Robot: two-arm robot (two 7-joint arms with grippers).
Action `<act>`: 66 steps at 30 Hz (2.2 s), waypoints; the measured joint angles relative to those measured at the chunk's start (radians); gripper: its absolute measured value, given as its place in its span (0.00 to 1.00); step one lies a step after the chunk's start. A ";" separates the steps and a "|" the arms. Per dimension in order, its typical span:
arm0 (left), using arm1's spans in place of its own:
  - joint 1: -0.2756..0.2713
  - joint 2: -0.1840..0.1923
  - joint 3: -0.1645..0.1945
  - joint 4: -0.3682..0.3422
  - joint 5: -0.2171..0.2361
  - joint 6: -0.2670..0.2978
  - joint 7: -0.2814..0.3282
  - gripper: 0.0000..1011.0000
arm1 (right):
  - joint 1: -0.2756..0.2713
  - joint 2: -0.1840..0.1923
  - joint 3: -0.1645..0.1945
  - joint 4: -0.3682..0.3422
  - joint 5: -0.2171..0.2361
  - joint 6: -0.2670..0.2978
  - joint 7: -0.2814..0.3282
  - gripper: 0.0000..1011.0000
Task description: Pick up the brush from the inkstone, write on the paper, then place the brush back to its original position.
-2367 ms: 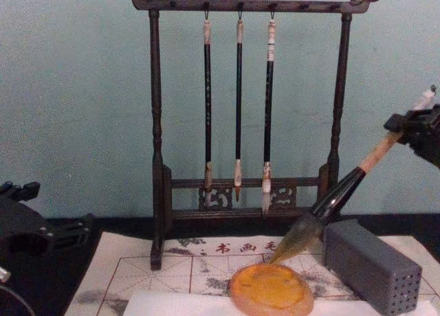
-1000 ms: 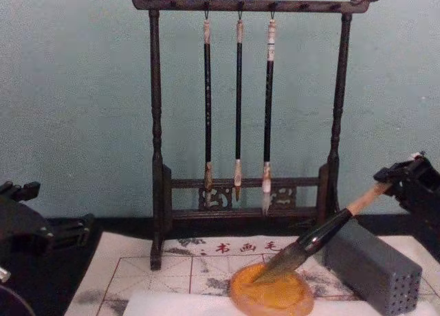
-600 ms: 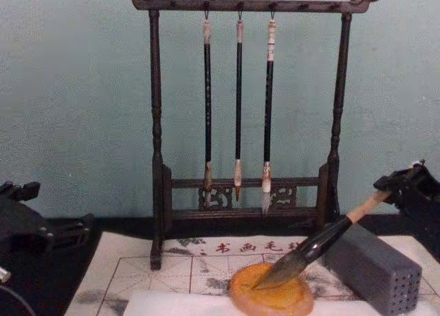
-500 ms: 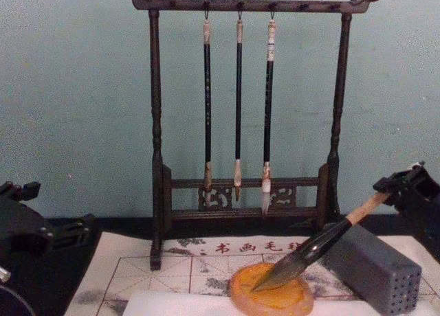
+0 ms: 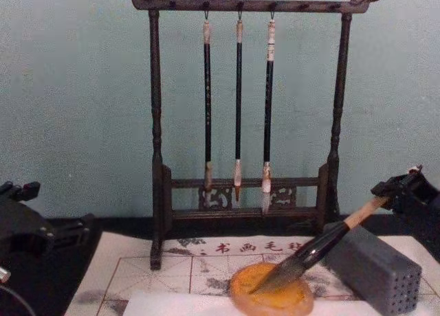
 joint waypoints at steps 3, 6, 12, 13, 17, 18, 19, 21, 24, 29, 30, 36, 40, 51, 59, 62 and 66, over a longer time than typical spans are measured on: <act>0.000 0.000 0.000 0.000 0.000 0.000 0.000 0.99 | 0.000 -0.001 0.001 0.000 0.000 0.000 0.000 0.20; 0.000 0.000 0.000 0.000 0.000 0.000 0.000 0.99 | 0.000 -0.001 0.002 0.000 0.000 0.001 0.000 0.20; 0.000 0.000 0.000 0.000 0.000 0.000 0.000 0.99 | -0.001 -0.001 0.003 0.000 0.000 0.001 0.000 0.20; 0.000 0.000 0.000 0.000 0.000 0.000 0.000 0.99 | -0.001 -0.002 0.004 0.000 0.000 0.002 0.000 0.20; 0.000 0.000 0.000 0.000 0.000 0.000 0.000 0.99 | -0.001 -0.002 0.004 0.000 0.000 0.002 0.000 0.21; 0.000 0.000 0.000 0.000 0.000 0.000 0.000 0.99 | -0.001 -0.002 0.005 0.000 0.000 0.002 0.000 0.24; 0.000 0.000 0.000 0.000 0.000 0.000 0.000 0.99 | -0.001 -0.002 0.005 0.000 0.000 0.002 0.000 0.26; 0.000 0.000 0.000 0.000 0.000 0.000 0.000 0.99 | -0.002 -0.002 0.005 -0.001 0.000 0.002 0.001 0.33; 0.000 0.000 0.000 0.000 0.000 0.000 0.000 0.99 | -0.002 -0.002 0.005 -0.001 0.000 0.002 0.001 0.40; 0.000 0.000 0.000 0.000 0.000 0.000 0.000 0.99 | -0.002 -0.002 0.006 -0.001 0.000 0.003 0.001 0.54; 0.000 0.000 0.000 0.000 0.000 0.000 0.000 0.99 | -0.002 -0.002 0.006 -0.001 0.000 0.003 0.001 0.60; 0.000 0.000 0.000 0.000 0.000 0.000 0.000 0.99 | -0.002 -0.002 0.006 -0.001 0.000 0.003 0.001 0.77; 0.000 0.000 0.000 0.000 0.000 0.000 0.000 0.99 | -0.002 -0.002 0.006 -0.001 0.000 0.003 0.001 0.89; 0.000 0.000 0.000 0.000 0.000 0.000 0.000 0.99 | -0.002 0.005 -0.004 -0.001 0.000 -0.004 0.004 0.99; 0.000 0.000 0.000 0.000 0.000 0.000 0.000 0.99 | -0.022 0.035 -0.021 -0.030 0.005 -0.021 0.005 0.99; 0.000 0.000 0.000 0.000 0.000 0.000 0.000 0.99 | -0.041 0.052 -0.023 -0.057 0.008 -0.031 0.003 0.99; 0.000 0.000 0.000 0.000 0.000 0.000 0.000 0.99 | -0.068 0.077 -0.031 -0.091 -0.003 -0.050 -0.002 0.99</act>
